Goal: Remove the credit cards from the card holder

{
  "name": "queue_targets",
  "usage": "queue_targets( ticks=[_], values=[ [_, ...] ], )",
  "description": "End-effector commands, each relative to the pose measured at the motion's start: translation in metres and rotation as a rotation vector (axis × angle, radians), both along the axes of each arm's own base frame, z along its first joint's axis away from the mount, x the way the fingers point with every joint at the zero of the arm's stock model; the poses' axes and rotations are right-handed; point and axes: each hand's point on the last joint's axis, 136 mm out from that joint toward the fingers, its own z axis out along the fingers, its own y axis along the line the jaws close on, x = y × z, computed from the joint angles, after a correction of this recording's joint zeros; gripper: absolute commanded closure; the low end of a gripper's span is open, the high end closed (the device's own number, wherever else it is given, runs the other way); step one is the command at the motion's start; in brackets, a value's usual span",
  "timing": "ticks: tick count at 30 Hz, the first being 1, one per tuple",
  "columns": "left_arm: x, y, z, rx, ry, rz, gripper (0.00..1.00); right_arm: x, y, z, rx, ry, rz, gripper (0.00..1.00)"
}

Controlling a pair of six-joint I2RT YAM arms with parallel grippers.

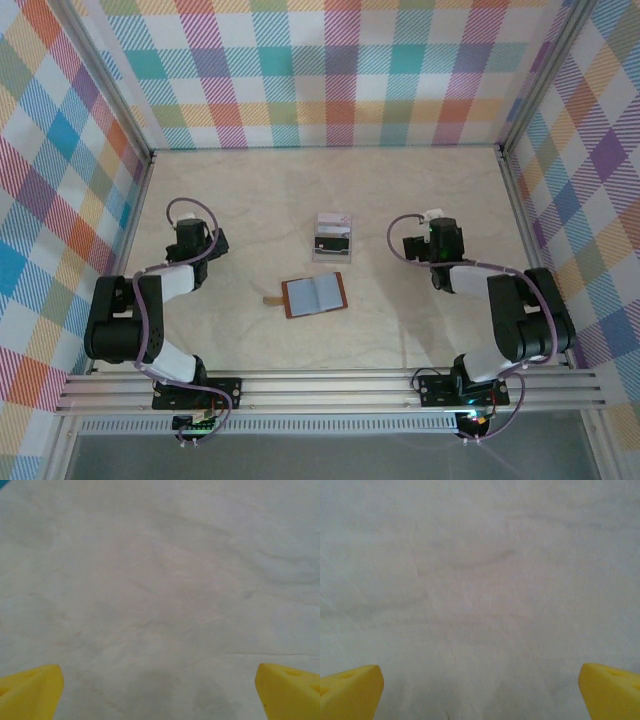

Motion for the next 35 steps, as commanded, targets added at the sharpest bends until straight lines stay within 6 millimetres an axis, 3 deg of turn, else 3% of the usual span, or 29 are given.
queue_targets(
  ticks=[1, 9, 14, 35],
  values=[
    [0.014, -0.015, 0.023, -0.024, -0.136, -0.107, 0.02, 0.014, -0.002, 0.033, 0.180, -0.179, 0.024, 0.00],
    [0.006, -0.029, 0.030, -0.021, -0.225, -0.193, 0.00, 0.010, -0.012, 0.025, 0.284, -0.218, 0.037, 0.00],
    [0.011, -0.060, 0.015, 0.042, -0.240, -0.332, 0.00, 0.009, -0.012, 0.024, 0.282, -0.217, 0.039, 0.00],
    [0.008, -0.062, 0.014, 0.082, -0.218, -0.314, 0.00, 0.008, -0.011, 0.024, 0.282, -0.214, 0.043, 0.00]
  ],
)
